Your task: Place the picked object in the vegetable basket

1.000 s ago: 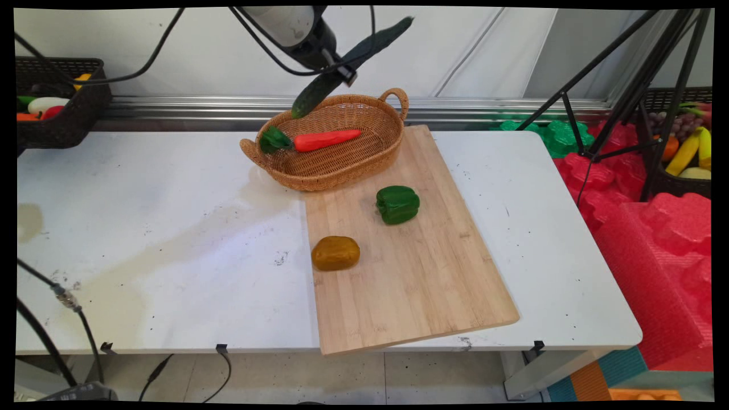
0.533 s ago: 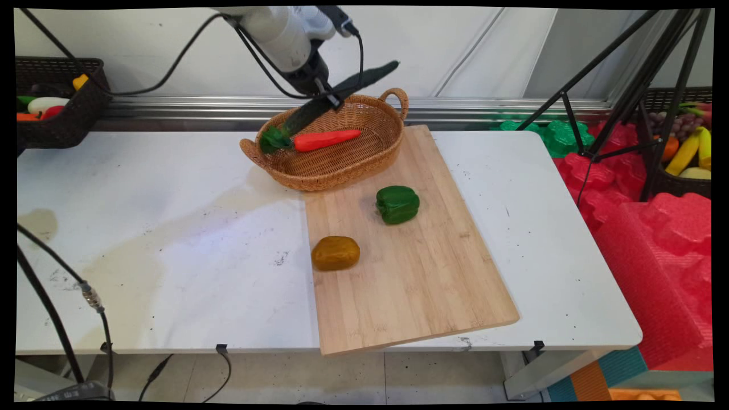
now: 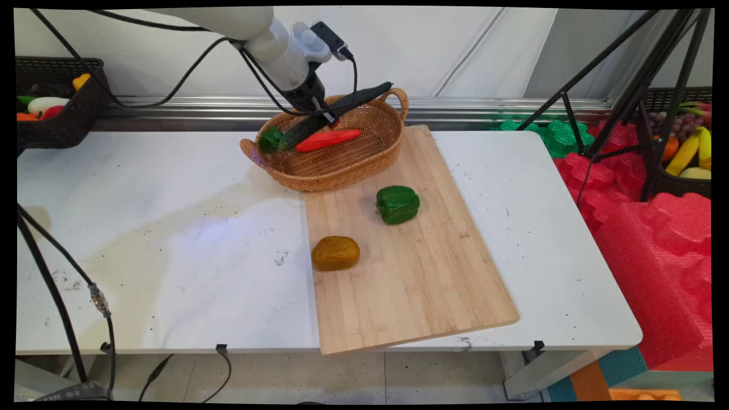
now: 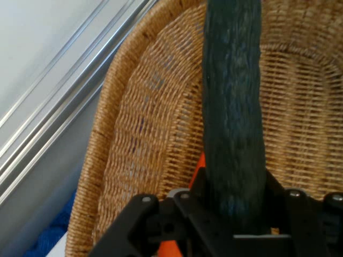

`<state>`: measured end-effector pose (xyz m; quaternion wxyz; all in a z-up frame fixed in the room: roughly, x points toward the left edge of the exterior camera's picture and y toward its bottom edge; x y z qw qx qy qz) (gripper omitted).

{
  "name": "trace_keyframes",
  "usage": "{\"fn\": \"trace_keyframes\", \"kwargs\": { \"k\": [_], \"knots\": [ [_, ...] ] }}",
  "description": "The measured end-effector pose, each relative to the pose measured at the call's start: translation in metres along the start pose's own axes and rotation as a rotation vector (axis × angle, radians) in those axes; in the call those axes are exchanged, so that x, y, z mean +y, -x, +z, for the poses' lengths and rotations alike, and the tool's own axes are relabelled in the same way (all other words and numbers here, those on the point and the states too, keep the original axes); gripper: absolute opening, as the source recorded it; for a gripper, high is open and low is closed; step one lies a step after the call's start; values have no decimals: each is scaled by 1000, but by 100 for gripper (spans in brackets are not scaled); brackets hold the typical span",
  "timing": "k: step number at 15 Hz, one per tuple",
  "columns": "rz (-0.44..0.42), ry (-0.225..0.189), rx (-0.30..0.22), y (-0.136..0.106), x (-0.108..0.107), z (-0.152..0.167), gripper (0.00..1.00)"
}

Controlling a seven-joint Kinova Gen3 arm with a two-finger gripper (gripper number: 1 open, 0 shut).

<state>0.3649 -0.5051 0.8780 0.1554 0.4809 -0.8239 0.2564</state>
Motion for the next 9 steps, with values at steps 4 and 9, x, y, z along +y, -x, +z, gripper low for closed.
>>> {"fn": "trace_keyframes", "kwargs": {
  "k": [4, 9],
  "knots": [
    [-5, -11, -11, 7, -12, 14, 0],
    [-8, -26, -12, 9, -27, 22, 0]
  ]
}}
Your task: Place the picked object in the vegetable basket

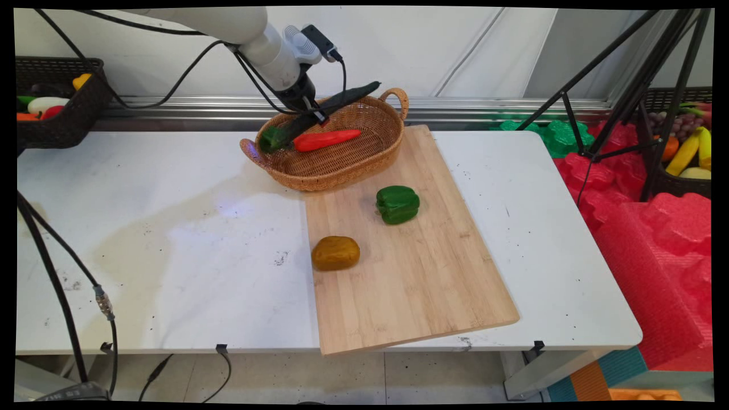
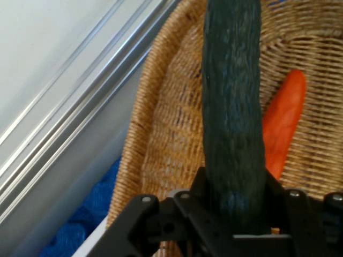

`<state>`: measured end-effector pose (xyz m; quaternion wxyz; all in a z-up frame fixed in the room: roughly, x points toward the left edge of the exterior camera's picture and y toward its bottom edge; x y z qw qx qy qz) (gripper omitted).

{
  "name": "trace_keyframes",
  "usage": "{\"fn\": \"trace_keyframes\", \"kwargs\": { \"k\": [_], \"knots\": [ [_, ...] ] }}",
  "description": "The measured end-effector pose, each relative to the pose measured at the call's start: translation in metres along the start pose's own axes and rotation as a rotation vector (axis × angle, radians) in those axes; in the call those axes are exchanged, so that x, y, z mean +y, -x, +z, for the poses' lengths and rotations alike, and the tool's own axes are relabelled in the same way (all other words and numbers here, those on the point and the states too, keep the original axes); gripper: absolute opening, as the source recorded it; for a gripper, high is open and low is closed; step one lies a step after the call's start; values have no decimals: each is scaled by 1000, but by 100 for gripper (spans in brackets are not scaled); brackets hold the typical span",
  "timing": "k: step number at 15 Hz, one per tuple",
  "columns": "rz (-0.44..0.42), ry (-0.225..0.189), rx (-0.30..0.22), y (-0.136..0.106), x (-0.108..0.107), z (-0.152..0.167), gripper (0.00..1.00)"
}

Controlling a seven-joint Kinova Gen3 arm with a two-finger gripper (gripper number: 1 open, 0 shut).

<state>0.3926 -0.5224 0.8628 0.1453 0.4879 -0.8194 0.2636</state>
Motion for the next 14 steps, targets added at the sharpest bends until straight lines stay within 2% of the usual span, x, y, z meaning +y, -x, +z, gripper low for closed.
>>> {"fn": "trace_keyframes", "kwargs": {
  "k": [8, 9, 14],
  "knots": [
    [-31, -5, -32, 14, -15, 7, 0],
    [-31, -1, -35, 16, -15, 7, 100],
    [-39, 2, -29, 20, -15, 5, 100]
  ]
}}
